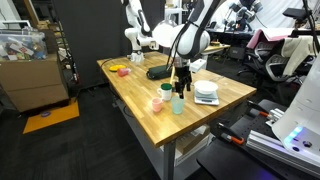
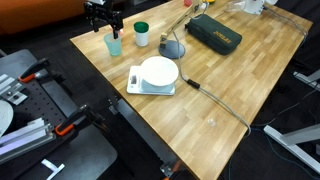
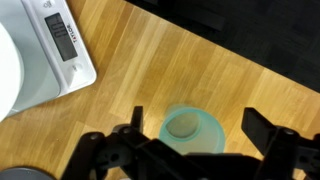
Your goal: Pour the contents of the cup into the bowl
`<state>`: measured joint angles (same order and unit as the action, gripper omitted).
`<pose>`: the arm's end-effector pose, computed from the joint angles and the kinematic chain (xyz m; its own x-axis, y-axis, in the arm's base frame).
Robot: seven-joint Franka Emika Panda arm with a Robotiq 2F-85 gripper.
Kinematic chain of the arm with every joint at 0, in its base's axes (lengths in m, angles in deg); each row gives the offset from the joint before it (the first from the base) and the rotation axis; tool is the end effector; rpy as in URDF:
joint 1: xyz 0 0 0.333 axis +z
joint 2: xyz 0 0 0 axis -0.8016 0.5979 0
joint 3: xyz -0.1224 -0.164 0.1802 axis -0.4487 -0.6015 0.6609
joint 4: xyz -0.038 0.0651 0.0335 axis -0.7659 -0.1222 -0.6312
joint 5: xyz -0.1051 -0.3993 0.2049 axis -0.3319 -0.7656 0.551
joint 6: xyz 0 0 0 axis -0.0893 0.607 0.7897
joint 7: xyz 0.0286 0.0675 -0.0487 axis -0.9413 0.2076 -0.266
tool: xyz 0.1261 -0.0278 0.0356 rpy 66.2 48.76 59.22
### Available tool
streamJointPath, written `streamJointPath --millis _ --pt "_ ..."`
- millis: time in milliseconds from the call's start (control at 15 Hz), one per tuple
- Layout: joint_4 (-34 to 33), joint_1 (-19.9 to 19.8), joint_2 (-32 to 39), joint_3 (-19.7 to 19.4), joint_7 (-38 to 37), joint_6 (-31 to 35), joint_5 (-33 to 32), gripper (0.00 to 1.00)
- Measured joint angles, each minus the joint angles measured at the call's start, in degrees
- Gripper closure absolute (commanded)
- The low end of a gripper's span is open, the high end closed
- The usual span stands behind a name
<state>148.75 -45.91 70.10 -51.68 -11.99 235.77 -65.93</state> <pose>0.4769 0.1175 0.0240 0.9074 0.3769 -0.1857 0.3824 -0.9240 -0.0068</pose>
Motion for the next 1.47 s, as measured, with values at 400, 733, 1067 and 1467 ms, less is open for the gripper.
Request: streamJointPath --millis 400,733,1067,1467 --pt "-4.40 0.02 6.34 0.03 -0.33 5.19 0.02 0.00" --pt "-6.68 0.00 9.21 -0.24 -0.33 5.68 0.02 0.00" --pt "-7.66 0.01 9.82 -0.08 -0.33 5.68 0.04 0.00" --pt "-8.13 0.01 10.55 0.25 -0.33 5.68 0.06 0.00"
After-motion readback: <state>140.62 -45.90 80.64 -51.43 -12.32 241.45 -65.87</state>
